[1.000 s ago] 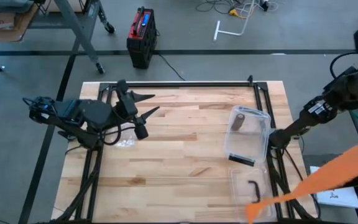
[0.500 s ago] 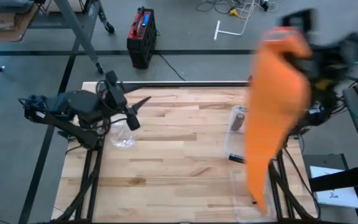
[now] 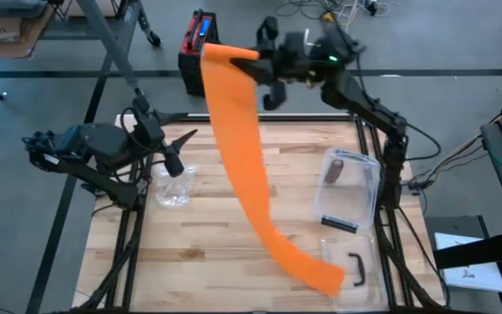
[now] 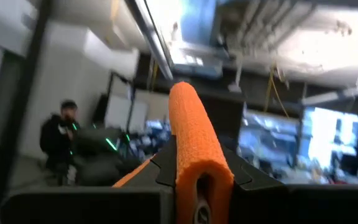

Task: Roll bandage
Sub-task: Roll the orange bandage

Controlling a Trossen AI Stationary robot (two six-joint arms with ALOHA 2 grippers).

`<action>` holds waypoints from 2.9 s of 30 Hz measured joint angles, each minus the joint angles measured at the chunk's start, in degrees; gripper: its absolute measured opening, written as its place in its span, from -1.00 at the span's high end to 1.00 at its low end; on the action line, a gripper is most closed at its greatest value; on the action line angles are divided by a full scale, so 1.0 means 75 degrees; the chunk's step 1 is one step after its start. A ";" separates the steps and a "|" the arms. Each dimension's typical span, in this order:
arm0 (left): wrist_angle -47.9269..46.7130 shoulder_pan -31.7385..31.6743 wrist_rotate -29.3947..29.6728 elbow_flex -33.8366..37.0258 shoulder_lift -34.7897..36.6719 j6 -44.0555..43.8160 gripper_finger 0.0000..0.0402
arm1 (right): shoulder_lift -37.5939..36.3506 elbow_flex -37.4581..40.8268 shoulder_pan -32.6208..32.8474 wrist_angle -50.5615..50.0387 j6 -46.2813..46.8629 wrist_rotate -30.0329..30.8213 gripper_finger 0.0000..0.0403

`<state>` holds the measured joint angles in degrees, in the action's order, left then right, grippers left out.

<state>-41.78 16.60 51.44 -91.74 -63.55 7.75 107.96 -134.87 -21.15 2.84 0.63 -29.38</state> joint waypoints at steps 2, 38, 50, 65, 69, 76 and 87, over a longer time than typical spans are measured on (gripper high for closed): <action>-0.0385 0.0000 0.0014 0.0000 0.0118 -0.0404 0.01 | 0.0297 -0.0005 -0.0382 -0.0048 0.0053 -0.0253 0.78; 0.4569 -0.6317 -0.6311 0.3226 0.0174 -0.0524 -0.12 | 0.0974 0.1045 -0.3407 -0.3774 -0.4685 -0.3489 0.85; 0.7048 -0.7420 -0.9241 0.3472 -0.1102 0.1066 -0.22 | -0.1211 0.4886 -0.2979 -0.0032 -0.3384 -0.2132 0.85; 0.8162 -0.7420 -1.0980 0.3110 -0.2139 0.0701 -0.16 | -0.2002 0.6193 -0.2113 0.0112 -0.3438 -0.1190 0.83; 0.8120 -0.7434 -1.0957 0.3181 -0.2150 0.0560 -0.10 | -0.1978 0.6193 -0.1993 0.0129 -0.3495 -0.1057 0.83; 0.8055 -0.7428 -1.0964 0.3249 -0.2142 0.1101 0.16 | -0.1973 0.6207 -0.1944 0.0121 -0.3492 -0.1052 0.82; 0.7876 -0.7428 -1.0986 0.3255 -0.2136 0.2038 0.89 | -0.1909 0.6210 -0.1844 0.0068 -0.3015 -0.0991 0.68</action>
<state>17.29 -39.11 -30.96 -67.33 -79.57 23.04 93.65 -88.29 -34.98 3.35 -21.99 -36.81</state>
